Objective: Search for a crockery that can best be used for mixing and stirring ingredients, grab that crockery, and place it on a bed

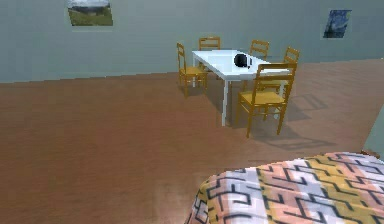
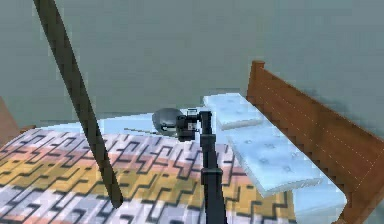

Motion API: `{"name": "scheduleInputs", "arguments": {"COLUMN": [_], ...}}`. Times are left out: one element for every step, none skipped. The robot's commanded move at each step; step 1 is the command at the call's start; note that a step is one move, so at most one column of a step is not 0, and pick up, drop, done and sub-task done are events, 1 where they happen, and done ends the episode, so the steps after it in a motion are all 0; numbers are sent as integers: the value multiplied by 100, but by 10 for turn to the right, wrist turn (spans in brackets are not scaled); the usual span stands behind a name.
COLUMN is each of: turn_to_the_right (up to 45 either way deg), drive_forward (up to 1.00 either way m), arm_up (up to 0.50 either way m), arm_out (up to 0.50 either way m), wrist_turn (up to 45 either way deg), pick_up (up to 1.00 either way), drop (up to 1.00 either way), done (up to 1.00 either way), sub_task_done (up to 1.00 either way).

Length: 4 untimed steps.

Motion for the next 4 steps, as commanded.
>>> {"name": "scheduleInputs", "arguments": {"turn_to_the_right": [0,0,0,0], "drive_forward": [0,0,0,0], "arm_up": [-32,0,10,0], "arm_out": [0,0,0,-8], "wrist_turn": [0,0,0,0], "pick_up": [0,0,0,0], "drop": [0,100,0,0], "done": [0,0,0,0], "sub_task_done": [0,0,0,0]}}
